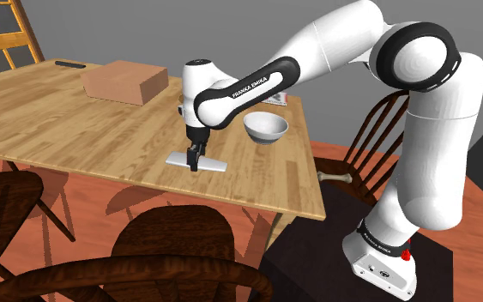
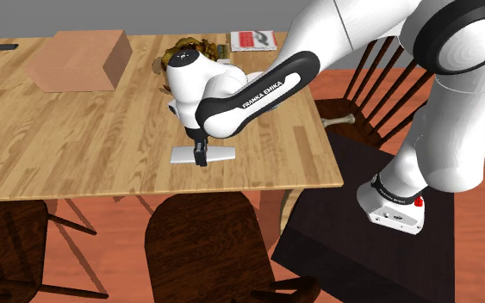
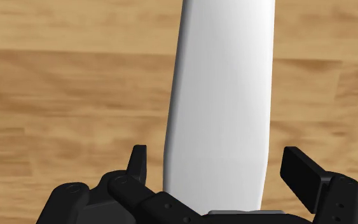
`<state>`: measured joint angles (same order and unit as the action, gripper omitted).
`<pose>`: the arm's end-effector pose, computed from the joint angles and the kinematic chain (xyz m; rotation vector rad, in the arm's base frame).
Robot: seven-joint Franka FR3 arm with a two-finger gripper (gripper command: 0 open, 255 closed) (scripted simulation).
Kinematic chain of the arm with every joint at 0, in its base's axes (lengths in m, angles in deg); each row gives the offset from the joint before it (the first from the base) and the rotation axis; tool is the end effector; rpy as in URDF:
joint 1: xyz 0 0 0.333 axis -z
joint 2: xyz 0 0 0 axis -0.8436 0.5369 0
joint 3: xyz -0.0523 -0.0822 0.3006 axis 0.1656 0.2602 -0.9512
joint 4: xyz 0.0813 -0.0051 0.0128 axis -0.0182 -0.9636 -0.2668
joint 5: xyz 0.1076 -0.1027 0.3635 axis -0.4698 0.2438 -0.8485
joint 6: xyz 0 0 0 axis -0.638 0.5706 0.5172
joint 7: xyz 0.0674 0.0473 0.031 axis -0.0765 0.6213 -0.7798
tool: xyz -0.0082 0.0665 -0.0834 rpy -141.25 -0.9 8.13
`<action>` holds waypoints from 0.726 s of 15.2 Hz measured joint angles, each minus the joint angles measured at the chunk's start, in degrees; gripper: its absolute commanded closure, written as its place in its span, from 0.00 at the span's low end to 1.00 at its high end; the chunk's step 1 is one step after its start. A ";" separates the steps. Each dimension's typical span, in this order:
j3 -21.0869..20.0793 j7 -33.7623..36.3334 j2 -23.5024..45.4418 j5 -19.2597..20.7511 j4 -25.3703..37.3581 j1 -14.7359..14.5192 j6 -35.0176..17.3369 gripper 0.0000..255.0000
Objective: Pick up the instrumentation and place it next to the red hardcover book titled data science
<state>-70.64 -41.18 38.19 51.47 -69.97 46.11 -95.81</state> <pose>0.5855 0.2291 0.3275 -3.0082 -0.8708 -0.0081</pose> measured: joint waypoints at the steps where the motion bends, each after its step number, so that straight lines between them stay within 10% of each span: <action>1: 0.00 0.00 0.00 0.00 -0.01 0.00 -0.01 0.00; 2: 0.00 0.00 0.00 0.00 -0.01 0.00 -0.01 0.00; 3: 0.00 0.00 0.00 0.00 -0.01 0.00 -0.01 1.00; 11: 0.00 0.01 -0.01 0.00 -0.02 0.00 -0.01 1.00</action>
<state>-70.64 -41.18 38.18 51.47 -69.99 46.11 -95.82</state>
